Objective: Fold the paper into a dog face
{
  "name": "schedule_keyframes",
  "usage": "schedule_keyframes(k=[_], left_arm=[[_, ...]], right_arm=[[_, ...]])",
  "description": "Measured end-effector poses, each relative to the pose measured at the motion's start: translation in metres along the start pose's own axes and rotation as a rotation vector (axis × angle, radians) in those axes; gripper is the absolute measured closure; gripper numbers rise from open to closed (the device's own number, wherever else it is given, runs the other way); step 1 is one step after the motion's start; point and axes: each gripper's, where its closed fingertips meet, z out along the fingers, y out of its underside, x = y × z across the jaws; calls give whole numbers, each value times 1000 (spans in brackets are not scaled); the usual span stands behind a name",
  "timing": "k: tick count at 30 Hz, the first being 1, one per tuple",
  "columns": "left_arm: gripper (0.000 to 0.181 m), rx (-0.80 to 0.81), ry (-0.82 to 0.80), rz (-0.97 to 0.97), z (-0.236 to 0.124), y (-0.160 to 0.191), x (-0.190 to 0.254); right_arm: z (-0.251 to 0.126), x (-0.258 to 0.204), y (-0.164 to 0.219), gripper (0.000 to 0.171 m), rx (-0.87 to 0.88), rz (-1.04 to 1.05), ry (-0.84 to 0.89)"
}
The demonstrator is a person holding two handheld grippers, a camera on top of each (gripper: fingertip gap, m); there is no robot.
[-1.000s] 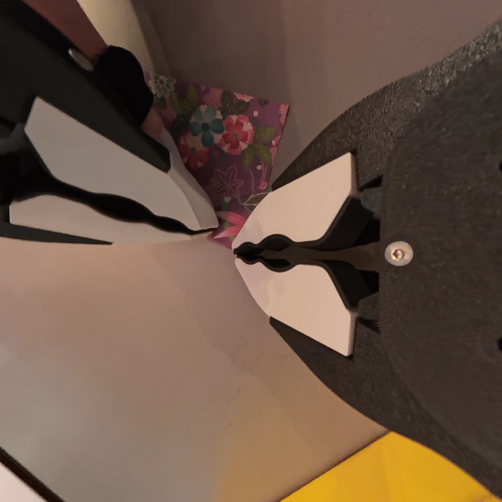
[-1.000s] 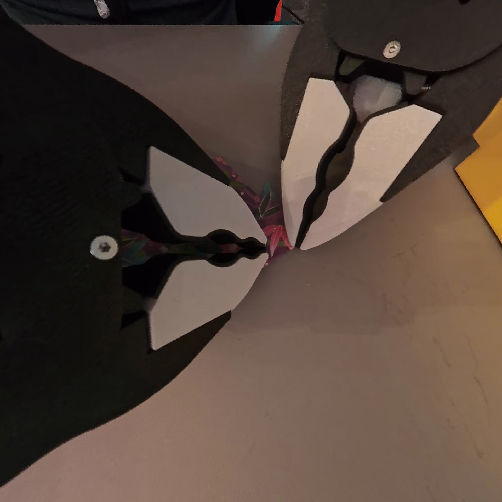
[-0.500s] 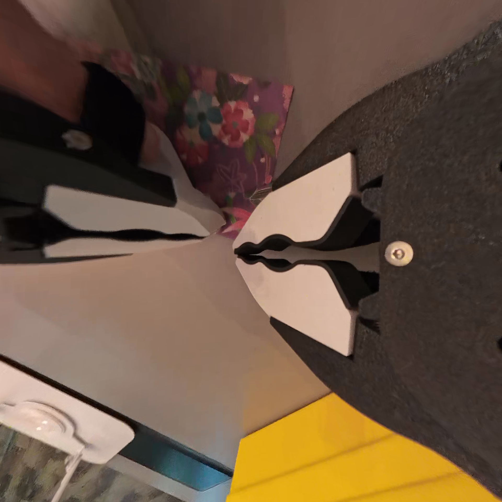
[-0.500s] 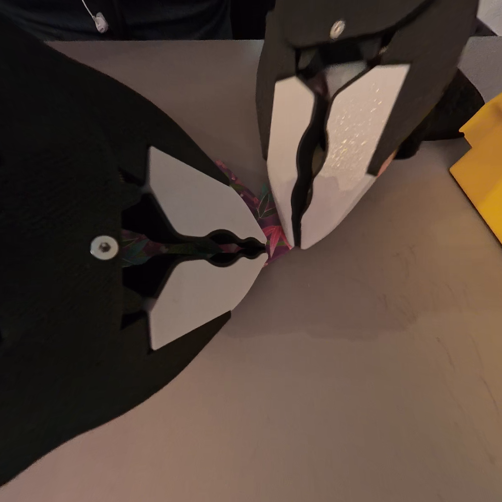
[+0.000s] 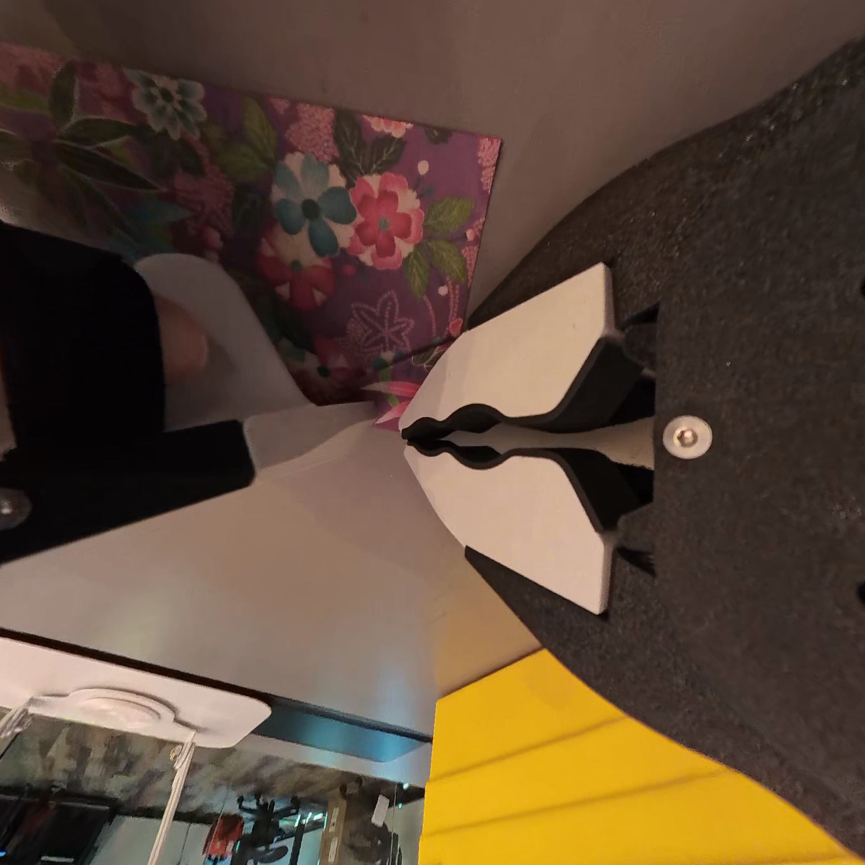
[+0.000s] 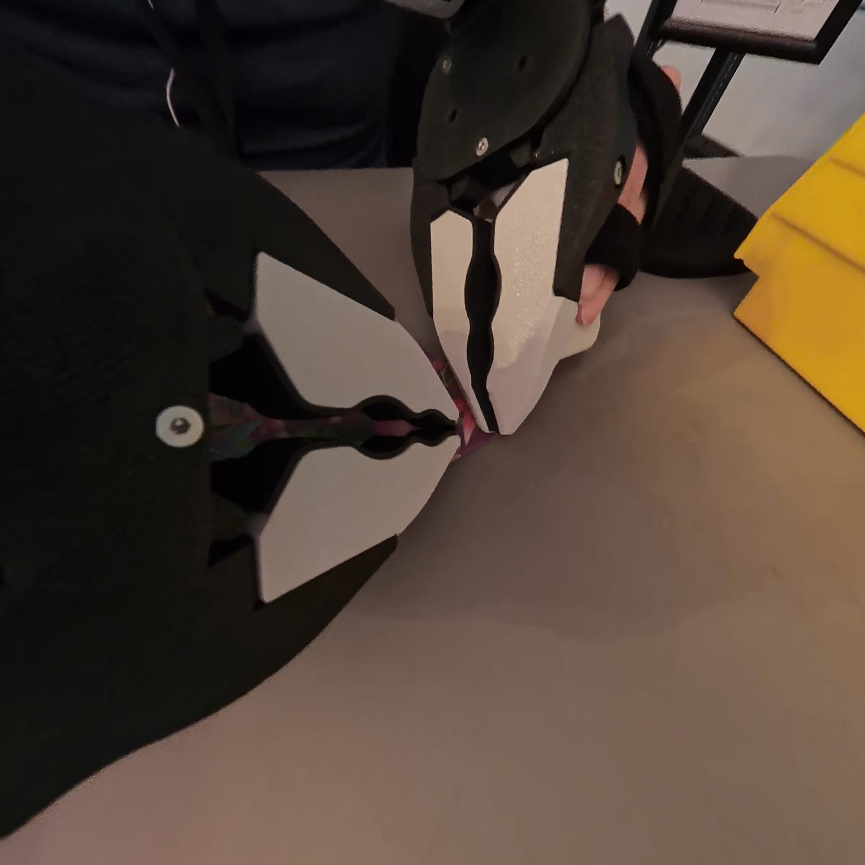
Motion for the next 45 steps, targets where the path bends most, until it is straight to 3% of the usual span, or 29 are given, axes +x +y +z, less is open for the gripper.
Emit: schedule_keyframes(k=[6,14,22,29,39,45], left_arm=[[181,7,-31,17,0,0,0],[181,7,-120,84,-1,0,-1],[181,6,-139,95,-1,0,0],[181,6,-134,91,-2,0,0],[181,4,-159,110,-2,-1,-1],[181,3,-187,129,-3,-2,-1]], right_arm=[[-12,-5,-14,170,58,124,-146],[0,-9,4,169,-250,226,-263],[6,-12,-12,170,-390,251,-350],[3,-12,6,170,-573,204,-353],[3,-14,9,169,-689,231,-484],[3,-13,11,169,-681,186,-469]])
